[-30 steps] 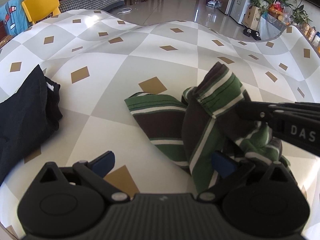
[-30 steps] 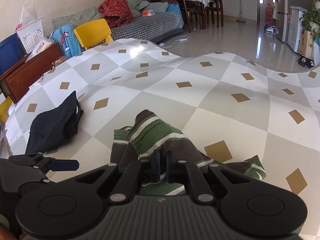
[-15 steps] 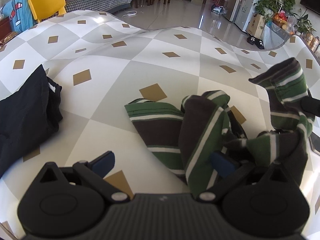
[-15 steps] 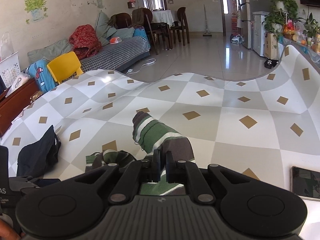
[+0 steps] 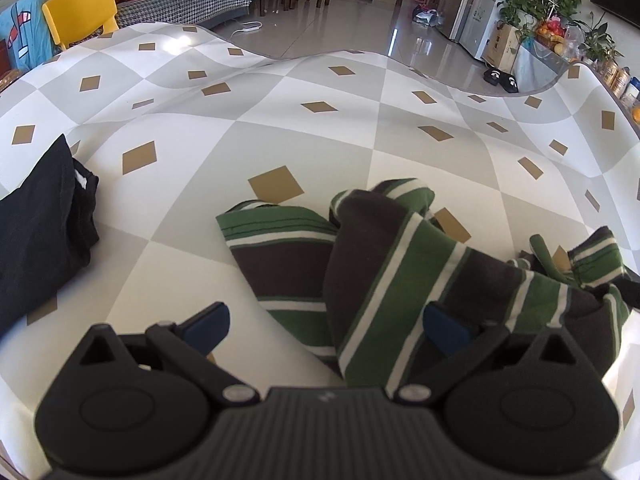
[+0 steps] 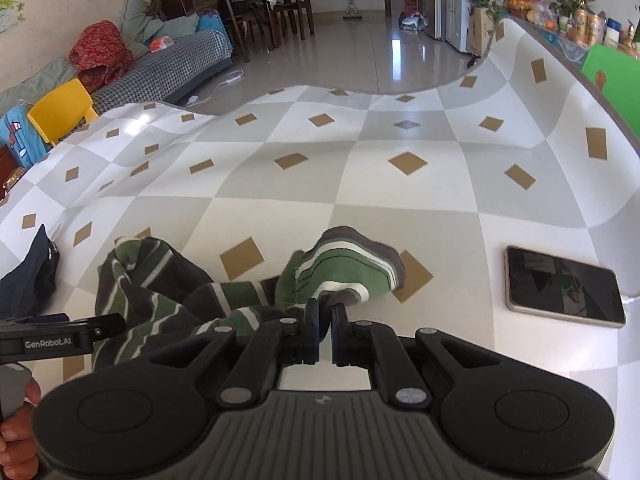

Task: Fold clothes

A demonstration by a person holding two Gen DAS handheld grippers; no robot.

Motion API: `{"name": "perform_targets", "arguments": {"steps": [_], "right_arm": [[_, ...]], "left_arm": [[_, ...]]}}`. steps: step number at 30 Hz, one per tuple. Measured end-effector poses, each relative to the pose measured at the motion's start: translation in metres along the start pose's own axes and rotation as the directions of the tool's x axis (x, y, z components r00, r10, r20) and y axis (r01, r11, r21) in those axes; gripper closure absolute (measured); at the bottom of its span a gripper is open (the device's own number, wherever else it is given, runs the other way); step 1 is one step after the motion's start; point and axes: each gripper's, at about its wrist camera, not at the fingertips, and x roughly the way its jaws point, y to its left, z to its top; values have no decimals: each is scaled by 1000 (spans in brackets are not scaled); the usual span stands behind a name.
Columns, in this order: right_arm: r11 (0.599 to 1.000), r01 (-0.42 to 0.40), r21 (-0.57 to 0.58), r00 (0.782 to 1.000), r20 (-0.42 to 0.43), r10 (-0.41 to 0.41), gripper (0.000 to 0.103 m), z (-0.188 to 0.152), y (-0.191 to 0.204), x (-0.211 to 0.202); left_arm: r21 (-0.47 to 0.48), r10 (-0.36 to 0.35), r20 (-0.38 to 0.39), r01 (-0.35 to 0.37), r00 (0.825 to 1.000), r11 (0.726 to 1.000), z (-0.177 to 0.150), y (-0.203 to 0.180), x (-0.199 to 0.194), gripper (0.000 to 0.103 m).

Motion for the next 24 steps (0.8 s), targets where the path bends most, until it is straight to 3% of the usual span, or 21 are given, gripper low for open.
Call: {"name": "perform_targets", "arguments": {"steps": [2,4,7,13,24], "right_arm": [[1000,16,4,999,-46,-16,97,-5,-3,6],[999,30,15,998,-60,-29,88,-6,-4,8],[997,46,63,999,-10,-46,74,-2,-10,-1],[988,34,148,997,59,-44,68,8,-20,-8],[996,-19,90,996,-85,27,60,3,3,42]], "left_arm": [[10,5,-3,-4,1000,1000,-2,-2,0,0],[17,6,-10,-6,1000,1000,-3,-2,1,0],[28,15,-20,-14,1000,999,-6,-1,4,0],[50,39,-45,-37,998,998,-15,0,11,0],[62,74,-73,-69,995,996,-23,6,18,0]]}}
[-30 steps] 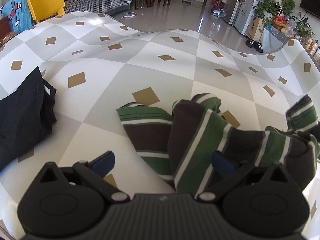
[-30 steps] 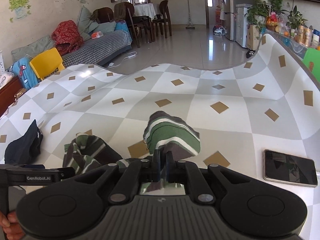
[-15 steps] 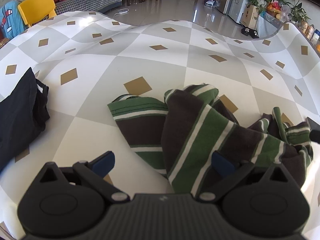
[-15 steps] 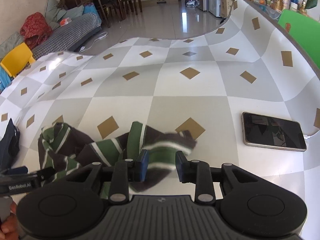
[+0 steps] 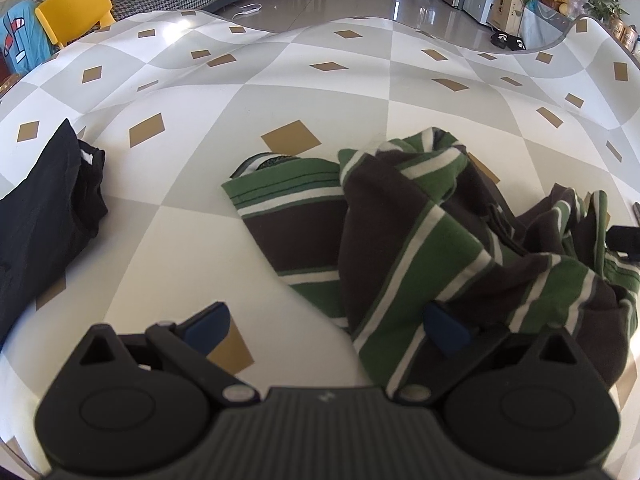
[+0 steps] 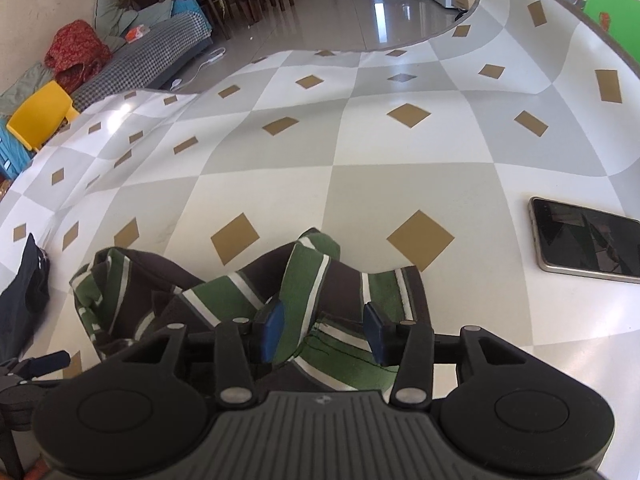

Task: Fold clothes

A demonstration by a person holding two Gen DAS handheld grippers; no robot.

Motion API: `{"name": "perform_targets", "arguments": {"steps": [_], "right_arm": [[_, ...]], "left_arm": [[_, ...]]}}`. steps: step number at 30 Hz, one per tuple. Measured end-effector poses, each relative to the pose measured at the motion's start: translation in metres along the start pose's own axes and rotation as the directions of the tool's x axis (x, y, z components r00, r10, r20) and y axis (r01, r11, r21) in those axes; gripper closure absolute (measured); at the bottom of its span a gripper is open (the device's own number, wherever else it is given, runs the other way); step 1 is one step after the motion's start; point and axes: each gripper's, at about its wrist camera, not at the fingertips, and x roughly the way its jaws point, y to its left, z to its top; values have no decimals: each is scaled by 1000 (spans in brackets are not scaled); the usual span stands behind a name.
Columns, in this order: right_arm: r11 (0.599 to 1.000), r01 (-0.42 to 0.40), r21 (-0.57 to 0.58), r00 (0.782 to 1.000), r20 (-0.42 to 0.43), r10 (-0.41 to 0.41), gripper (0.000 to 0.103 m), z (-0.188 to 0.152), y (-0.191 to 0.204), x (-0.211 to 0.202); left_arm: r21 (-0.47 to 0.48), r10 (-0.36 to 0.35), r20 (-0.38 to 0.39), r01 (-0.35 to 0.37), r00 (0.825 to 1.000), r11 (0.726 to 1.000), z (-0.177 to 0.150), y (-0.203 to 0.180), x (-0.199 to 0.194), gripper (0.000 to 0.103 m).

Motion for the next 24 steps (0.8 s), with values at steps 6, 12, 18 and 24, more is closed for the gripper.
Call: {"name": "perform_targets", "arguments": {"steps": [6,12,18,24], "right_arm": [[998,24,-54,997,-69,-27,59,-10,8,27],[991,74,-110,993,-83,-83,63,-15,12,35],[993,38,-113,994,-98,-49,85,-13,13,32],[991,-42,-130,993,-118,26,89,-18,16,22]], "left_arm": [[6,39,1,-39,999,999,1,0,4,0],[-10,72,13,-72,997,997,9,1,12,0],[-52,103,24,-102,994,993,24,4,24,0],[-132,104,11,-101,995,986,34,16,29,0]]}}
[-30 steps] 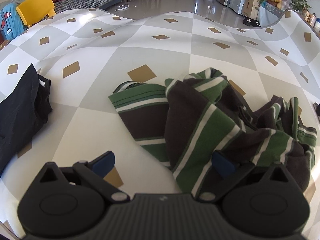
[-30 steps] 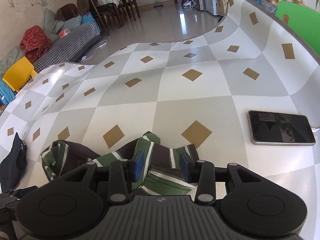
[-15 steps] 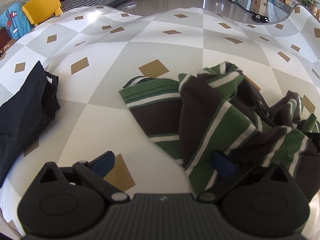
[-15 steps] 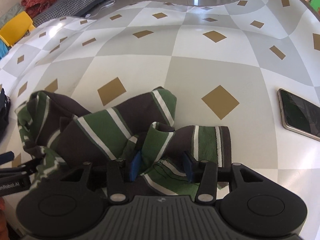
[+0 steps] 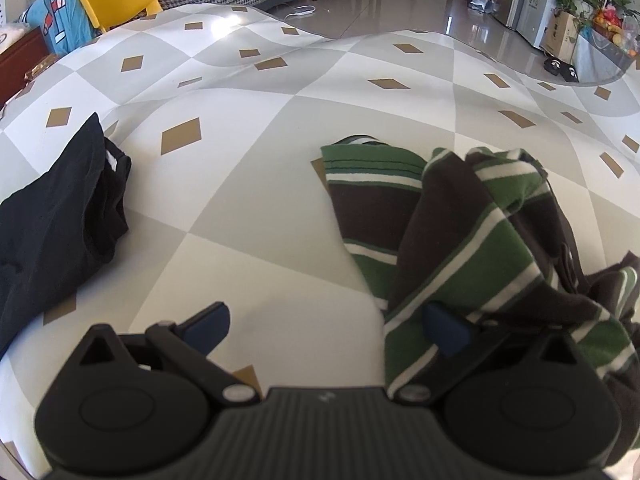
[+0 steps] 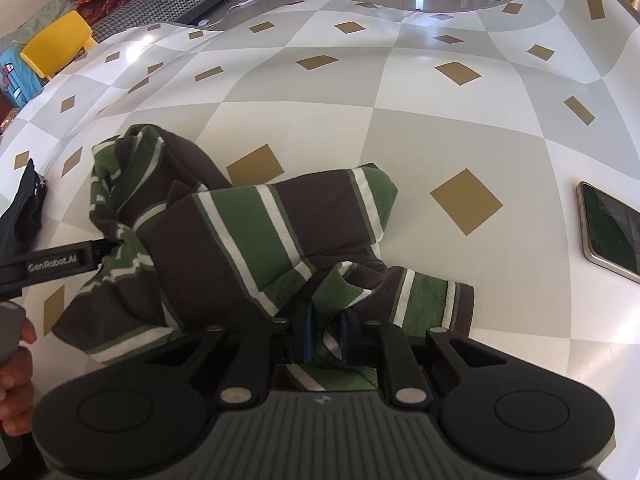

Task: Fold clothes

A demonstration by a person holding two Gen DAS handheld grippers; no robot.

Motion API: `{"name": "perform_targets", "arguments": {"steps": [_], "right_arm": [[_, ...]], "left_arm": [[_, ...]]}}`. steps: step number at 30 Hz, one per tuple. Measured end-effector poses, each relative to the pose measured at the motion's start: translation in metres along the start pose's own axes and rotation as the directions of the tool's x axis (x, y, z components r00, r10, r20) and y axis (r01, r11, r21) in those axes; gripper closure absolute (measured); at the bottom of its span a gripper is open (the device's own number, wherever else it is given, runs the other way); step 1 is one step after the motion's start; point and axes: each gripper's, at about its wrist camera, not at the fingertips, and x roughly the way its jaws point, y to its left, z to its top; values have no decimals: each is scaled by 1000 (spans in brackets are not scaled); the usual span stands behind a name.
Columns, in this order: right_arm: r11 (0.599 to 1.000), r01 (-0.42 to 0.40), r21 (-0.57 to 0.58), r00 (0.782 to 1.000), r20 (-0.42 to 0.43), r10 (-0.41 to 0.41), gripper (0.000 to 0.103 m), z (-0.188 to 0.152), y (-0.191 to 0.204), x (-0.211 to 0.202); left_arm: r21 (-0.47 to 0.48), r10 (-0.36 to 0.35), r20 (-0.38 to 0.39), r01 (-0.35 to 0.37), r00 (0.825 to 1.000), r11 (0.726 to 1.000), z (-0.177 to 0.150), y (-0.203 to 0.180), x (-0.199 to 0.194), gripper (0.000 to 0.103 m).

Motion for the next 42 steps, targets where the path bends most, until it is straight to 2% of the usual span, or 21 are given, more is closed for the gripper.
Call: {"name": "perform_targets", "arguments": {"steps": [5,14,17,20,22,26,28,31,34,37,42], "right_arm": [[998,-58,-16,998,12,58,89,-5,4,-17],[978,-204,-53,979,15,205,91,-21,28,-45],[974,-218,-54,976,2,219,91,-28,37,-44],[981,-187,-53,982,29,189,90,-31,41,-45],[988,-152,-42,987,51,154,78,-32,40,-47],[999,-21,37,995,102,17,71,-29,24,-49],[996,61,60,991,114,-68,68,-27,15,-47],[988,144,60,983,104,-150,64,-26,5,-39],[984,148,101,987,53,-154,63,-28,-4,-27],[981,159,110,987,5,-161,62,-30,-6,-14],[978,193,74,979,47,-197,56,-37,2,-8]], "left_arm": [[-10,-3,8,3,1000,1000,1,5,-12,0],[-5,-111,83,111,990,994,-1,9,-56,0],[7,-158,95,158,983,987,-5,7,-66,0],[20,-179,88,178,980,984,-12,4,-70,0],[28,-190,82,188,978,982,-17,1,-72,0],[44,-203,73,200,976,979,-25,-4,-74,0],[55,-209,75,206,975,977,-29,-5,-76,0],[68,-221,75,217,972,974,-35,-9,-78,0],[110,-230,68,222,971,969,-41,-16,-76,0],[148,-195,52,185,979,972,-48,-24,-66,0],[108,-174,3,172,985,979,-54,-22,-45,0]]}}
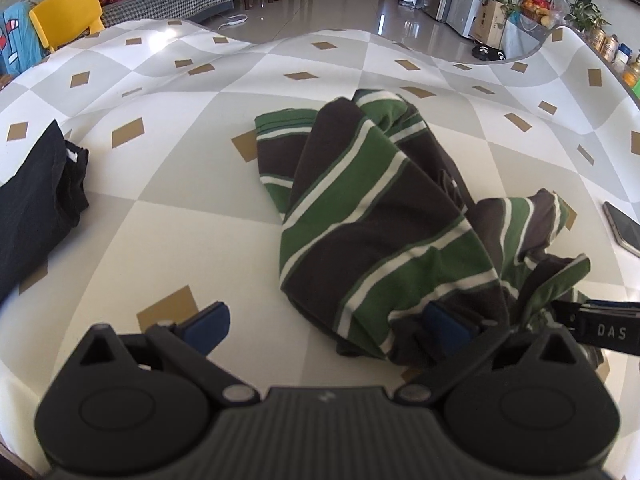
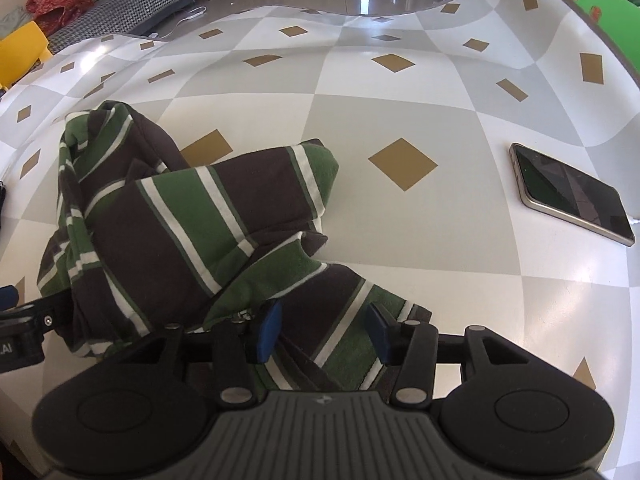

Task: Fold clothes

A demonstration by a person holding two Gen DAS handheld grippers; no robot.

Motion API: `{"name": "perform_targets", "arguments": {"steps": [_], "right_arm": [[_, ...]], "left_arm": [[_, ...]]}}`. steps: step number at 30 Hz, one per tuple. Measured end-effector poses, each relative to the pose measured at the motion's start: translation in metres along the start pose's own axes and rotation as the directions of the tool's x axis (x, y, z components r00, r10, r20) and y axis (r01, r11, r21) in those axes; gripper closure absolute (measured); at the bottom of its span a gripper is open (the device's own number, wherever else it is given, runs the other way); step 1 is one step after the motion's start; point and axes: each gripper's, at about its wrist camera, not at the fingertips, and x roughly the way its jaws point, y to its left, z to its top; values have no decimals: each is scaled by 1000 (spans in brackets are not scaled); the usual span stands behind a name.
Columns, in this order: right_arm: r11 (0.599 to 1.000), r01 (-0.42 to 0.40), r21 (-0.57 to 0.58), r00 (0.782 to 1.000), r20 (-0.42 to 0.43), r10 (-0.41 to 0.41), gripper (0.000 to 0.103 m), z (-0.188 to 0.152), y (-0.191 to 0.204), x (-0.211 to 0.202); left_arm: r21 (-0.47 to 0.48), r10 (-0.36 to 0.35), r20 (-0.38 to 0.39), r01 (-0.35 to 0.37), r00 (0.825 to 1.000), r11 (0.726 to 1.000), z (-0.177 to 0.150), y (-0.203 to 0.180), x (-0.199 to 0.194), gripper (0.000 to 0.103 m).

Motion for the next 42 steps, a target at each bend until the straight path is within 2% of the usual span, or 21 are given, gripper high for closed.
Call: {"name": "perform_targets", "arguments": {"steps": [3,5,7,10,13,15,22,24,26,27,28,30,38,42], "right_arm": [[1000,12,-4,1000,21,-12,56,-3,4,-1],[1000,9,-8,999,31,-8,61,-5,5,-1],[1000,1,-16,999,43,0,77,-6,7,-3],[999,-30,14,999,41,29,93,-7,7,-6],[995,-72,67,997,32,70,100,-9,4,-9],[988,-107,114,994,29,104,100,-11,2,-14],[955,-222,199,973,111,203,100,-21,4,-46],[947,-221,234,972,134,193,99,-25,1,-50],[953,-179,246,979,143,147,98,-27,-3,-50],[959,-152,240,981,151,118,90,-27,-5,-50],[964,-129,233,982,162,93,77,-27,-6,-49],[965,-99,242,982,178,56,69,-27,-13,-45],[913,-145,381,978,195,74,59,-28,-35,-29],[910,-113,399,984,172,47,56,-31,-34,-15]], "left_arm": [[-24,-1,-14,1,1000,1000,-1,5,7,0],[-27,2,-13,-3,1000,1000,-1,5,10,0],[-29,4,-13,-5,1000,1000,-1,5,11,0],[-43,-3,-19,2,1000,999,1,6,12,0],[-63,-15,-25,13,1000,998,4,9,8,0],[-73,-22,-18,20,1000,997,7,12,3,0],[-107,-33,28,36,999,994,13,22,-17,0],[-118,-32,33,36,999,992,13,25,-21,0],[-129,-32,32,36,999,991,12,28,-23,0],[-135,-32,31,36,999,990,11,30,-25,0],[-140,-34,30,38,999,989,9,31,-26,0],[-142,-38,26,41,999,989,7,32,-27,0],[-121,-31,16,33,999,992,2,31,-26,0],[-123,-26,3,26,1000,992,0,32,-23,0]]}}
